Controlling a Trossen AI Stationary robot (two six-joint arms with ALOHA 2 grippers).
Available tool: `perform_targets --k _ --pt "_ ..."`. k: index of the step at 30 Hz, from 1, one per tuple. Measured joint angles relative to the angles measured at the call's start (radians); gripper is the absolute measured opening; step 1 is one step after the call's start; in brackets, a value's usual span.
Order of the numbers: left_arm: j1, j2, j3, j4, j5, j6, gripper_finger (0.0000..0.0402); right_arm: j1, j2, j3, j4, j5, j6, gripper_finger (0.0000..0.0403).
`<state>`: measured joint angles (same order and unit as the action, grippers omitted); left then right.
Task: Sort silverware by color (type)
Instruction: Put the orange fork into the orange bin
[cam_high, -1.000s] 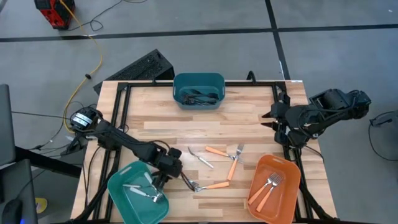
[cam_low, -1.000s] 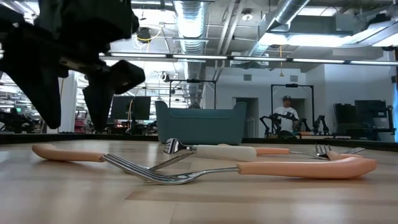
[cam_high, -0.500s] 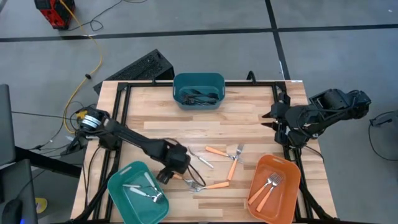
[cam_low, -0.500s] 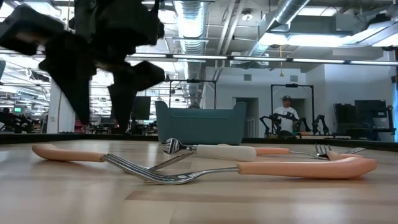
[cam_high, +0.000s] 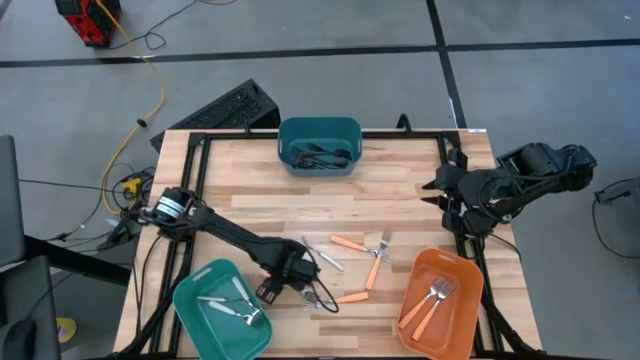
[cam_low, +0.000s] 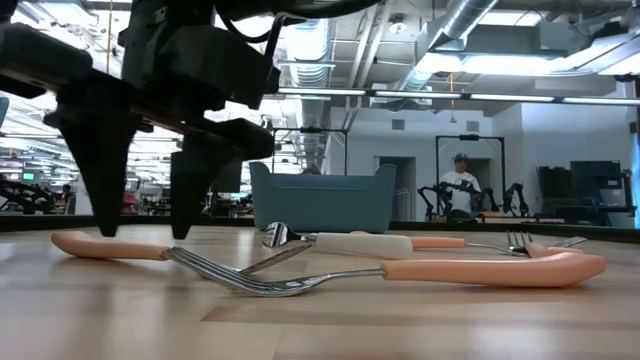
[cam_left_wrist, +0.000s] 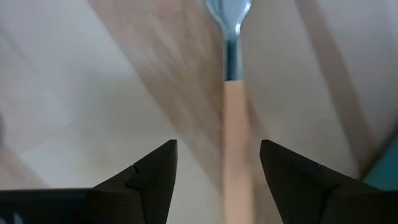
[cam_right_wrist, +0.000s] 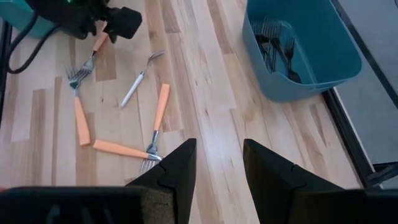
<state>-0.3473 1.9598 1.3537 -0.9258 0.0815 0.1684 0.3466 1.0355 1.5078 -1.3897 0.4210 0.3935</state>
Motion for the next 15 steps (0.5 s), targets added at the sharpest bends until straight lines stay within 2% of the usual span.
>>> perform_targets --k 3,15 --pt "-0.007 0.016 0.000 0.017 0.049 -0.025 0.0215 0.000 0.000 0.000 -0.001 0.000 0.000 0.0157" --pt "-0.026 0.038 -0.001 0.042 -0.005 -0.034 0.0205 0.000 0.000 0.000 -0.002 0.002 0.000 0.0157"
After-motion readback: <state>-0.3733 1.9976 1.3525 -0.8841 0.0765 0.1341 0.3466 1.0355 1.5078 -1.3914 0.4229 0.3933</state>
